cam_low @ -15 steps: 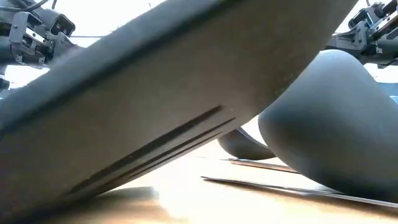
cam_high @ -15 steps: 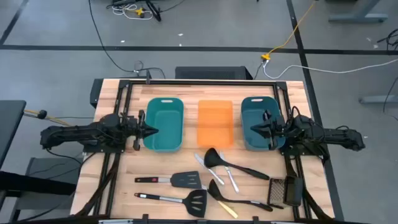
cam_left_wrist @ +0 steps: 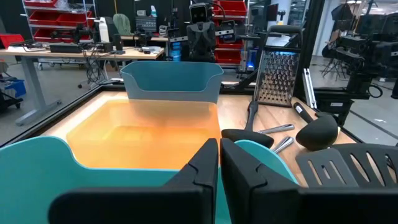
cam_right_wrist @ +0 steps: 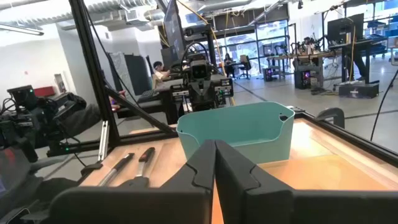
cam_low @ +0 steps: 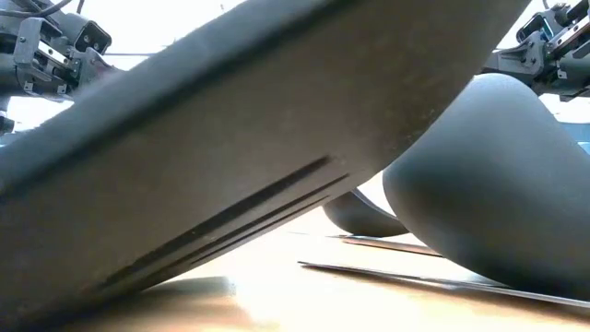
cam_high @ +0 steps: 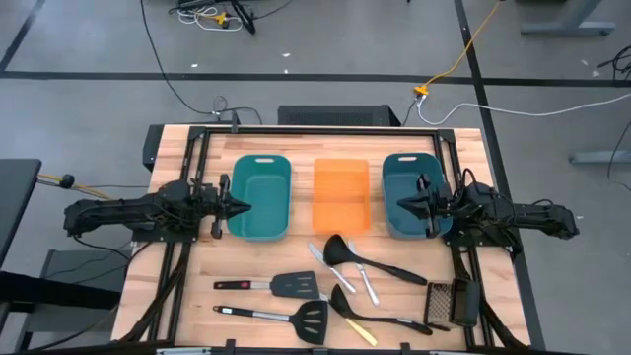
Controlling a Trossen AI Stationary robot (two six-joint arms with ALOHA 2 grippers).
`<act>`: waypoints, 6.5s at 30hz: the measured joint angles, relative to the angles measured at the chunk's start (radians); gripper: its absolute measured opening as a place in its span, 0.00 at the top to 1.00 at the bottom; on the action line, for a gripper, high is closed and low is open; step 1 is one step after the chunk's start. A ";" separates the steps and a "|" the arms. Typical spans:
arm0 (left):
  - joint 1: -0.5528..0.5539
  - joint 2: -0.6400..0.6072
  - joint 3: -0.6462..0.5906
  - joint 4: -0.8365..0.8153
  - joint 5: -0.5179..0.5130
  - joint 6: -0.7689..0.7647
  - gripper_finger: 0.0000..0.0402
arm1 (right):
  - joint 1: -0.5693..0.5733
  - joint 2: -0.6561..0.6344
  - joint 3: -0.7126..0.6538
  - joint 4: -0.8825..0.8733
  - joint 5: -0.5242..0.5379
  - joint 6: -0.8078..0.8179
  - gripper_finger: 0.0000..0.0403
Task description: Pick & Place Kitchen Items
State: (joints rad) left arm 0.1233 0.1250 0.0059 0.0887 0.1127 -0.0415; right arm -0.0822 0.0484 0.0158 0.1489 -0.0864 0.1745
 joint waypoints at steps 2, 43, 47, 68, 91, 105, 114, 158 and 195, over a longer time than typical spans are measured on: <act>0.000 0.000 0.000 0.000 0.000 0.000 0.95 | 0.000 0.000 0.000 0.000 0.000 0.000 0.96; 0.000 0.000 0.000 0.000 0.000 0.000 0.95 | 0.000 0.000 0.000 0.000 0.000 0.000 0.96; 0.000 0.000 0.000 0.000 0.000 0.000 0.95 | 0.000 0.000 0.000 0.000 0.000 0.000 0.96; 0.000 0.000 0.000 0.002 0.000 0.000 0.95 | 0.000 0.000 0.000 0.000 0.000 0.000 0.96; 0.000 0.001 0.000 0.113 -0.008 -0.052 0.95 | 0.000 0.000 0.001 0.048 0.000 -0.045 0.96; -0.135 0.136 0.257 -0.003 -0.189 -0.008 0.98 | 0.000 0.000 0.001 0.065 0.079 -0.081 0.96; -0.355 0.510 0.677 -0.616 -0.483 -0.209 0.99 | 0.000 0.000 0.001 0.050 0.079 -0.111 0.96; -0.979 1.468 0.887 -0.781 -0.323 -0.897 0.27 | -0.002 0.005 0.001 0.020 0.080 -0.119 0.96; -0.920 1.500 0.906 -0.724 -0.272 -0.648 0.71 | -0.002 0.007 0.000 0.008 0.080 -0.116 0.96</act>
State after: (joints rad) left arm -0.7967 1.6253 0.9116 -0.6353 -0.1596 -0.6899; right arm -0.0837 0.0558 0.0162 0.1566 -0.0063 0.0586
